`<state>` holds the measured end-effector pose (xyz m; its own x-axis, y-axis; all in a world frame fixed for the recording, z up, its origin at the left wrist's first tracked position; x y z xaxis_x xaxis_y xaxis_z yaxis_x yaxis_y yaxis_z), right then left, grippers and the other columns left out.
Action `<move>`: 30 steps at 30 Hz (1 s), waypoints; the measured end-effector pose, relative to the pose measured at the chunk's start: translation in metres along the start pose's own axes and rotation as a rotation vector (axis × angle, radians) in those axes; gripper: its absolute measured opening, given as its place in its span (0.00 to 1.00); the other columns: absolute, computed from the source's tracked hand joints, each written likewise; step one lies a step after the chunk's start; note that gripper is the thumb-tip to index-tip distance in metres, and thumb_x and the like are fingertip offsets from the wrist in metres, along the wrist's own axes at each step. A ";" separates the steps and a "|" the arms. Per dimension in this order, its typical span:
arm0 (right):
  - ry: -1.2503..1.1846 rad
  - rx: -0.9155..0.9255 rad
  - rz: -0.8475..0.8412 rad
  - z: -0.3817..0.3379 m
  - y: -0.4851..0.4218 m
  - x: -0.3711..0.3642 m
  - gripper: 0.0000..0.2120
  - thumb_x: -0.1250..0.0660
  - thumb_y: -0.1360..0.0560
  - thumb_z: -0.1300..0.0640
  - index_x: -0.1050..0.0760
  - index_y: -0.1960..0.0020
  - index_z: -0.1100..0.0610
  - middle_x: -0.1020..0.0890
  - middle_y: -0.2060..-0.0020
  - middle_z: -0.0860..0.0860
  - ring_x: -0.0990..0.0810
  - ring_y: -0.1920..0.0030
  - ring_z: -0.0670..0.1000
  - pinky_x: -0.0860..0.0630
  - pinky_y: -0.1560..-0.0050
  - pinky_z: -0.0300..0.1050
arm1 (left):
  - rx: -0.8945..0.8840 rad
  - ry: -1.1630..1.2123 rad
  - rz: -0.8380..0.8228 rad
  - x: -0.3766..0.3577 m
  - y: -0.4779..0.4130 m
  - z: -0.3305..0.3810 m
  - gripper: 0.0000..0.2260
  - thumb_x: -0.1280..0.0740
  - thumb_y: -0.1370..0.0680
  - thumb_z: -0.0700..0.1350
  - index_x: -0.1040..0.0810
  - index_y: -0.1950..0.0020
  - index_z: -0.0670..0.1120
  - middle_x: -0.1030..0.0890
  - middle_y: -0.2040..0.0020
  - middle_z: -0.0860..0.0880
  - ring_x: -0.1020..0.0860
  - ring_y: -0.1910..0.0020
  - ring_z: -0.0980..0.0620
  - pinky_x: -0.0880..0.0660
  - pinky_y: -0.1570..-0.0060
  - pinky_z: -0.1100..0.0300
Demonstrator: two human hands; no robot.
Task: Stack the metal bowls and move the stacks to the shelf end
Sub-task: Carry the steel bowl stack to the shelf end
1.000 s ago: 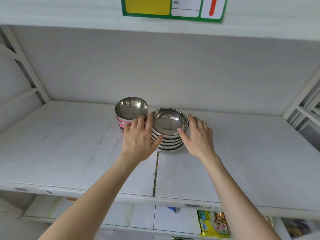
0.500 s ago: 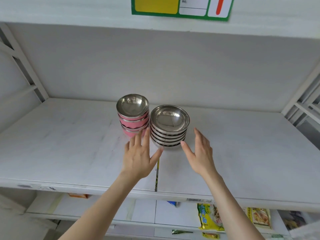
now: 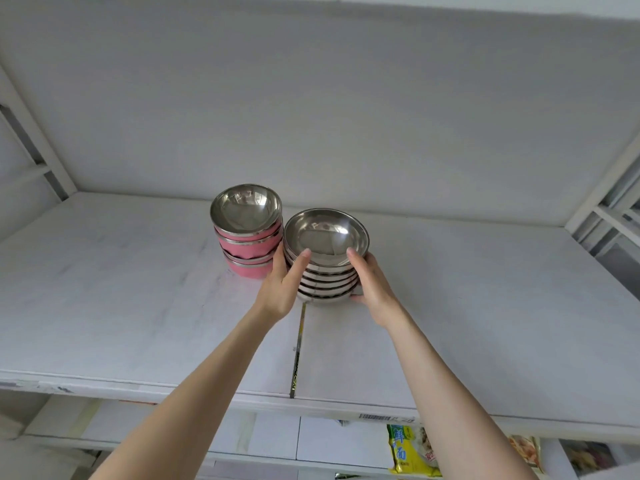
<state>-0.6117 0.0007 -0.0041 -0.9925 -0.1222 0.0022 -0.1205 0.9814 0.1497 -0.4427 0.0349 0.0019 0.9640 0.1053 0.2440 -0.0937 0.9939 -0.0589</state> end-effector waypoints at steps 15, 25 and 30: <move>0.022 0.042 0.045 -0.004 0.036 0.019 0.38 0.37 0.38 0.30 0.32 0.34 0.49 0.22 0.39 0.44 0.25 0.38 0.46 0.29 0.34 0.58 | -0.021 -0.017 0.024 -0.021 0.031 0.014 0.38 0.42 0.26 0.69 0.47 0.20 0.55 0.35 0.24 0.58 0.38 0.25 0.56 0.41 0.25 0.48; 0.046 0.111 0.063 -0.021 0.095 0.084 0.33 0.38 0.36 0.29 0.32 0.36 0.45 0.22 0.45 0.37 0.24 0.43 0.39 0.26 0.39 0.52 | -0.081 -0.017 -0.026 -0.074 0.077 0.056 0.29 0.41 0.23 0.66 0.39 0.24 0.59 0.28 0.34 0.65 0.31 0.32 0.60 0.37 0.31 0.56; 0.041 0.090 0.069 -0.021 0.116 0.127 0.33 0.38 0.35 0.30 0.32 0.35 0.46 0.22 0.47 0.36 0.23 0.48 0.37 0.25 0.52 0.45 | -0.100 -0.032 -0.030 -0.115 0.094 0.073 0.29 0.42 0.23 0.66 0.40 0.24 0.59 0.27 0.34 0.62 0.31 0.31 0.56 0.36 0.29 0.51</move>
<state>-0.7508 0.0958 0.0346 -0.9970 -0.0582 0.0503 -0.0552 0.9967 0.0588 -0.5810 0.1187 0.0389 0.9574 0.0787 0.2780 -0.0386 0.9884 -0.1467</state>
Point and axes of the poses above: each hand's wrist, its own y-axis away from the middle knuckle, its own x-axis out of the back of the hand, z = x × y, the point moved 1 cm from there along -y, towards the middle knuckle
